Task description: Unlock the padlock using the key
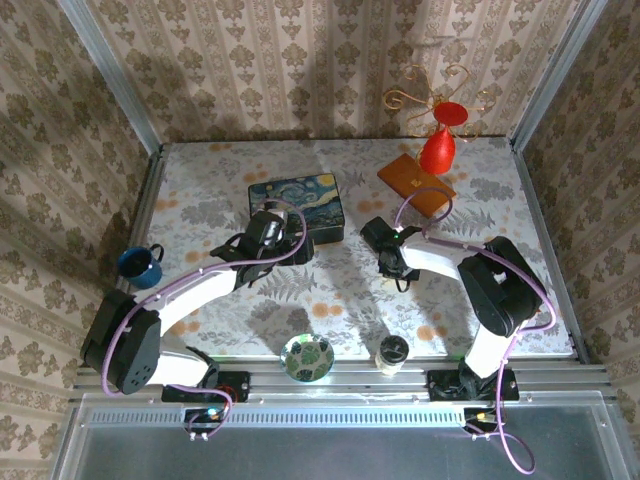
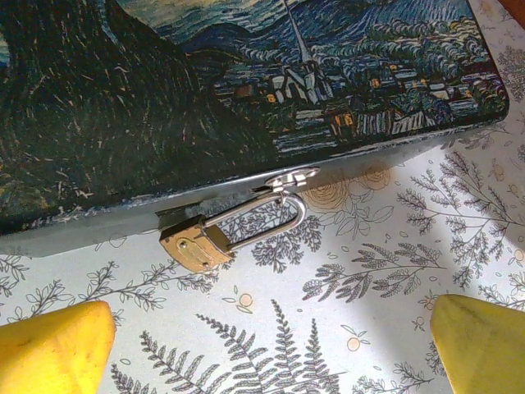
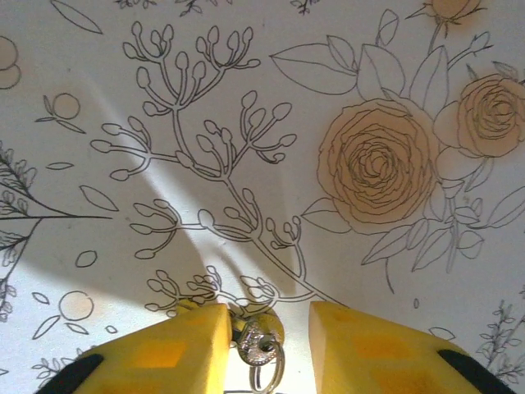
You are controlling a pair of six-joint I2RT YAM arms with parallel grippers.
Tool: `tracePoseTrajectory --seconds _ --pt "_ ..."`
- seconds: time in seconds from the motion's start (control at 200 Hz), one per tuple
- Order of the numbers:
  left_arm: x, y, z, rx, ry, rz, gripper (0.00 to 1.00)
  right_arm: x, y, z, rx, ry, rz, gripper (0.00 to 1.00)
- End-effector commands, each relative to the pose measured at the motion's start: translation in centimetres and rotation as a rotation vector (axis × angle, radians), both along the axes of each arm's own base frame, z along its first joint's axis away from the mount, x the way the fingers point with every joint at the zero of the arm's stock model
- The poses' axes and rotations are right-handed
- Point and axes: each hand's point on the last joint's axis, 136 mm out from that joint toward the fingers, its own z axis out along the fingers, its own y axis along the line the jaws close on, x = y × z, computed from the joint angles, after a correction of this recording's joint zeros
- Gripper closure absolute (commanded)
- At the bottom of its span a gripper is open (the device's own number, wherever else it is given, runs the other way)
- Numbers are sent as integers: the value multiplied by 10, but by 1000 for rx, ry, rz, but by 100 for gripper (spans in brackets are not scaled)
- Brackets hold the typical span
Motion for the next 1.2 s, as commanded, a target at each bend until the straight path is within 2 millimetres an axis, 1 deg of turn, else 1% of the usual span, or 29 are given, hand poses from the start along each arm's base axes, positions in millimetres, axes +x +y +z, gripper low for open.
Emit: tracePoseTrajectory --seconds 0.0,0.07,0.21,0.32,0.48,0.535,0.64,0.735,0.865,0.89,0.991,1.071,1.191 --pt "1 6 4 -8 -14 21 0 -7 2 -7 54 18 -30 73" --pt "0 7 3 -7 -14 23 0 -7 3 -5 59 15 -31 78" --pt "0 9 4 -9 -16 31 0 -7 1 -2 61 3 -35 84" --pt "0 11 5 -12 -19 36 0 -5 -1 1 57 -9 -38 87" --pt "1 11 6 -15 -23 39 0 -4 -3 5 57 -23 -41 88" --pt "1 11 7 -16 -24 39 0 -4 -3 6 59 -25 -40 91" --pt "2 11 8 -18 -27 40 0 -3 -2 10 63 -34 -37 100" --pt "2 12 10 -16 -31 42 0 -1 1 15 78 -45 -26 100" --pt "4 14 15 -17 -42 51 0 1 9 31 126 -70 8 100" --pt "4 15 17 -19 -43 54 0 7 15 37 156 -104 20 100" --pt "5 14 26 -50 -59 54 0 12 32 58 255 -162 85 100" --pt "6 12 35 -86 -72 46 0 14 44 74 323 -194 132 100" --pt "8 13 49 -114 -68 45 0 15 70 101 453 -243 235 100"
